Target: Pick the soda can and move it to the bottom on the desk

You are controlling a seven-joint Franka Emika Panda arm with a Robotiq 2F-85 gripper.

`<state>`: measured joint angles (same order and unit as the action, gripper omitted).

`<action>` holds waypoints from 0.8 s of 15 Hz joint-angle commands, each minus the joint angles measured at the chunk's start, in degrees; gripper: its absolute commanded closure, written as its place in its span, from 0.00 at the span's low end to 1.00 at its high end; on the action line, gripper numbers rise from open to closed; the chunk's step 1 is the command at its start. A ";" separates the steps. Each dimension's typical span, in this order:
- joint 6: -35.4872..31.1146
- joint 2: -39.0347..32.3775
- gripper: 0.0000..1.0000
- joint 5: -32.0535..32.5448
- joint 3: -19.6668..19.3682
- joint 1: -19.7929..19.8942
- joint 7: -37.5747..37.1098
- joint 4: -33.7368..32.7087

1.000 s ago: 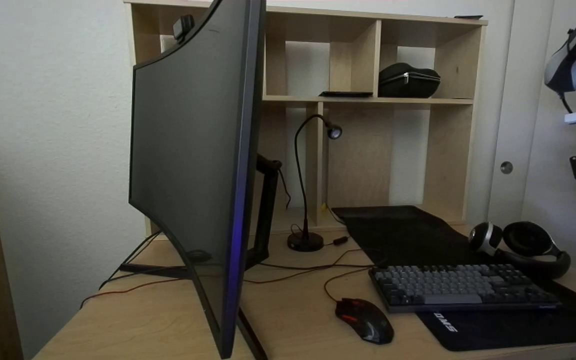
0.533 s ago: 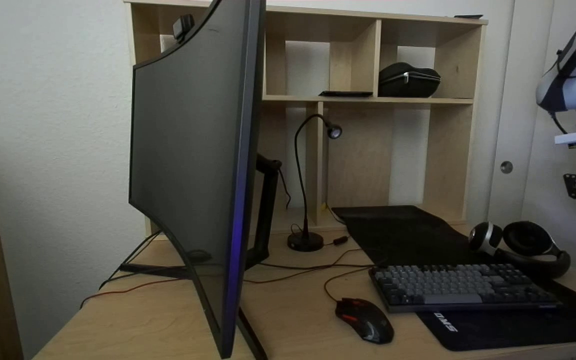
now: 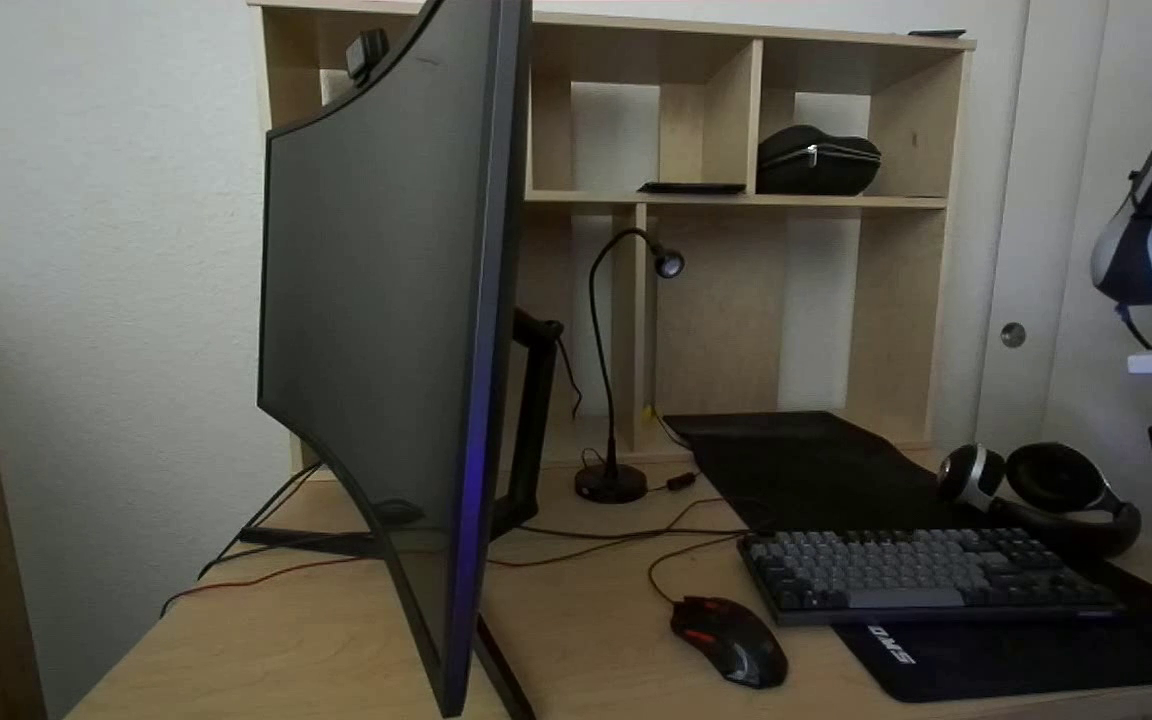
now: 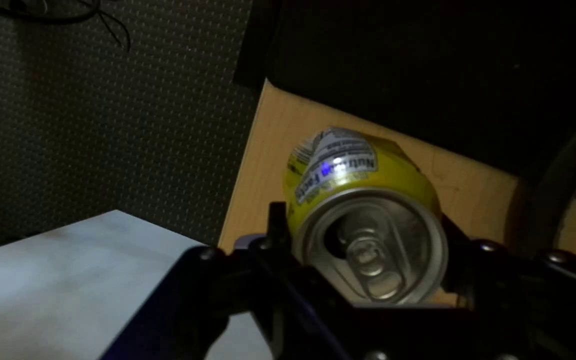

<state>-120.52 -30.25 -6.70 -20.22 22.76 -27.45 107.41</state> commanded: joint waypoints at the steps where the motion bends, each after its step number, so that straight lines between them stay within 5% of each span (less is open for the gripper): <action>1: -1.55 0.36 0.35 -1.45 -0.89 -0.51 0.30 1.74; 3: -3.34 1.80 0.35 -2.38 -1.19 -0.43 0.32 4.42; 4: -3.47 2.33 0.60 -2.50 -1.23 -0.44 0.32 4.97; 8: -14.77 0.95 0.60 -3.98 -1.02 -0.66 -0.11 5.93; 12: -16.07 0.44 0.60 -5.05 -0.38 -0.90 -0.30 5.19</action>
<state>-135.54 -28.89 -10.06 -20.86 22.48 -27.72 112.72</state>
